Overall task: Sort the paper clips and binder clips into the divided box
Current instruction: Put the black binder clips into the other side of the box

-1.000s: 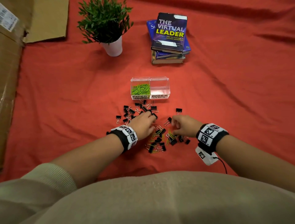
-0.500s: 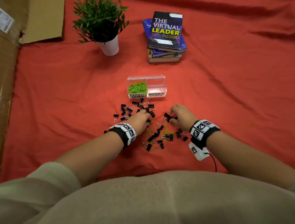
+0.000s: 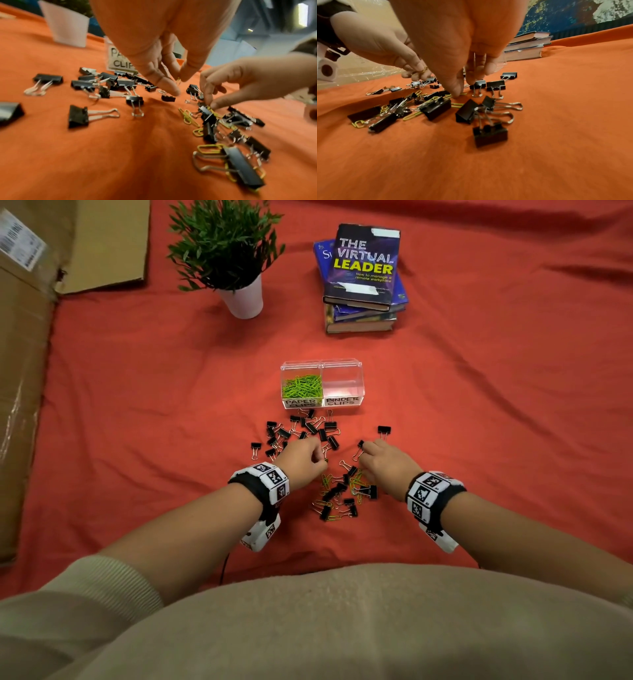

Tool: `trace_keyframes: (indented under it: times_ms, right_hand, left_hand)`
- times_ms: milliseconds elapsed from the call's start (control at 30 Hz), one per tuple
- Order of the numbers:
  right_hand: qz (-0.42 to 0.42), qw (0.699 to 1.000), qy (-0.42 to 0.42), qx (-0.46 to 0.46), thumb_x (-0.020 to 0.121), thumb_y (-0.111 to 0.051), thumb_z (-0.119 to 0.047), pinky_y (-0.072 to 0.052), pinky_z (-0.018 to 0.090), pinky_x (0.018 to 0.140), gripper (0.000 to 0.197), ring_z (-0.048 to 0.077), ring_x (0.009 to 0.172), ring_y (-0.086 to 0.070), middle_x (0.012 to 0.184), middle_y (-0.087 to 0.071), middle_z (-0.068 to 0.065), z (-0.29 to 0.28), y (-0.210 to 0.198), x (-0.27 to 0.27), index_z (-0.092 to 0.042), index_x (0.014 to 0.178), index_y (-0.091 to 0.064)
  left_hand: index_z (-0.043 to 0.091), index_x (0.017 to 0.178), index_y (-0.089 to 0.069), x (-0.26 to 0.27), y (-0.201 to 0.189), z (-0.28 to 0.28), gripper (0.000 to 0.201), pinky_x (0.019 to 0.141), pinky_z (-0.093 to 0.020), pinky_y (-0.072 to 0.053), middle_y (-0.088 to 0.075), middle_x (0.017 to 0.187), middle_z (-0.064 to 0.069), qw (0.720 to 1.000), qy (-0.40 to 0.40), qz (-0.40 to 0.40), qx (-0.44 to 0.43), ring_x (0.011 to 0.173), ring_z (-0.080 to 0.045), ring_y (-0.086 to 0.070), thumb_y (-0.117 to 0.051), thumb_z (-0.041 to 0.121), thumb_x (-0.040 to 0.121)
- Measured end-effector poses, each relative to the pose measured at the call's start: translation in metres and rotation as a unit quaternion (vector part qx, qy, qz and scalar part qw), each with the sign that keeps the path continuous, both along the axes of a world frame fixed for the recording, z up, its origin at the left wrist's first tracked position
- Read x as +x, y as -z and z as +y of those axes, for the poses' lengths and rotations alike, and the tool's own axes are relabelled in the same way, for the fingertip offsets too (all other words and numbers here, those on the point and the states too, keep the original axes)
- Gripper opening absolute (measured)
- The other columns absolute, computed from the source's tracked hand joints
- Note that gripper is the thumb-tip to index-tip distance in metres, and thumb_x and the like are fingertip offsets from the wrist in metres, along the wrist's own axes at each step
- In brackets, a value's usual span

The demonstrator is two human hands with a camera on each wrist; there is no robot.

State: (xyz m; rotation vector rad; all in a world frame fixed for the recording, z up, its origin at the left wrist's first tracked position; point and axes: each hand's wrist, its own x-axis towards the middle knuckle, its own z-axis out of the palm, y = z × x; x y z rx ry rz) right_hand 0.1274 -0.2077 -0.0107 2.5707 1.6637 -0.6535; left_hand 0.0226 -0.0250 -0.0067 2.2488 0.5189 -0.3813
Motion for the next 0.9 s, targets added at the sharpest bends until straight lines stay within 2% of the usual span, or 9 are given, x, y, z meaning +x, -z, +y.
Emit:
trace_keyframes:
  times_ms: [100, 233, 367, 500, 733, 833, 900]
  right_hand:
    - [0.003, 1.0, 0.011, -0.016, 0.092, -0.048, -0.017, -0.043, 0.042, 0.097, 0.03, 0.031, 0.116, -0.045, 0.126, -0.049, 0.014, 0.002, -0.002, -0.001, 0.001, 0.115, -0.056]
    - [0.023, 0.997, 0.064, -0.031, 0.09, -0.05, -0.025, -0.04, 0.037, 0.1, 0.031, 0.026, 0.112, -0.044, 0.119, -0.051, 0.012, 0.002, -0.007, -0.003, -0.003, 0.111, -0.055]
    - [0.015, 0.997, 0.062, -0.05, 0.086, -0.058, -0.037, -0.038, 0.036, 0.101, 0.047, 0.027, 0.117, -0.042, 0.124, -0.048, 0.012, 0.005, -0.007, -0.011, -0.004, 0.119, -0.051]
    - [0.01, 0.997, 0.05, -0.058, 0.089, -0.056, -0.03, -0.037, 0.035, 0.1, 0.042, 0.027, 0.118, -0.042, 0.124, -0.05, 0.012, 0.01, -0.003, -0.018, -0.003, 0.12, -0.05]
    - [0.032, 0.996, 0.049, -0.068, 0.093, -0.048, -0.019, -0.037, 0.034, 0.098, 0.031, 0.027, 0.116, -0.044, 0.123, -0.052, 0.012, 0.011, 0.002, -0.03, -0.003, 0.119, -0.052]
    - [0.022, 0.996, 0.043, -0.072, 0.093, -0.046, -0.019, -0.037, 0.035, 0.098, 0.033, 0.028, 0.116, -0.044, 0.123, -0.052, 0.014, 0.012, 0.002, -0.031, -0.001, 0.12, -0.05]
    - [0.043, 0.994, 0.058, -0.086, 0.091, -0.047, -0.016, -0.04, 0.036, 0.096, 0.029, 0.029, 0.114, -0.047, 0.12, -0.055, 0.015, 0.015, 0.002, -0.029, -0.001, 0.115, -0.052]
  left_hand:
    - [0.017, 0.083, -0.052, -0.005, 0.0, 0.001, 0.011, 0.063, -0.027, -0.044, -0.06, 0.079, 0.001, 0.999, -0.021, 0.027, -0.014, 0.07, -0.017, -0.056, -0.058, 0.008, 0.081]
    - [0.013, 0.101, -0.053, -0.005, 0.002, -0.008, 0.016, 0.071, -0.033, -0.05, -0.063, 0.093, -0.007, 0.996, 0.015, 0.078, 0.045, 0.082, -0.026, -0.061, -0.047, 0.01, 0.086]
    - [0.009, 0.104, -0.051, -0.003, 0.007, -0.021, 0.022, 0.071, -0.032, -0.046, -0.061, 0.1, -0.011, 0.992, 0.055, 0.07, 0.088, 0.09, -0.029, -0.06, -0.057, 0.02, 0.086]
    - [0.007, 0.111, -0.048, -0.004, 0.012, -0.029, 0.032, 0.084, -0.043, -0.051, -0.056, 0.114, -0.014, 0.984, 0.103, 0.057, 0.135, 0.102, -0.034, -0.058, -0.061, 0.019, 0.085]
    - [0.005, 0.11, -0.049, -0.005, 0.015, -0.034, 0.026, 0.078, -0.043, -0.05, -0.057, 0.109, -0.016, 0.977, 0.138, 0.052, 0.152, 0.097, -0.036, -0.06, -0.052, 0.0, 0.084]
    - [0.004, 0.112, -0.049, -0.006, 0.015, -0.035, 0.028, 0.077, -0.042, -0.048, -0.057, 0.112, -0.016, 0.976, 0.14, 0.056, 0.159, 0.099, -0.037, -0.059, -0.051, 0.001, 0.084]
    - [0.004, 0.113, -0.048, -0.008, 0.014, -0.035, 0.027, 0.078, -0.042, -0.047, -0.057, 0.112, -0.016, 0.972, 0.151, 0.05, 0.171, 0.099, -0.037, -0.059, -0.052, 0.004, 0.085]
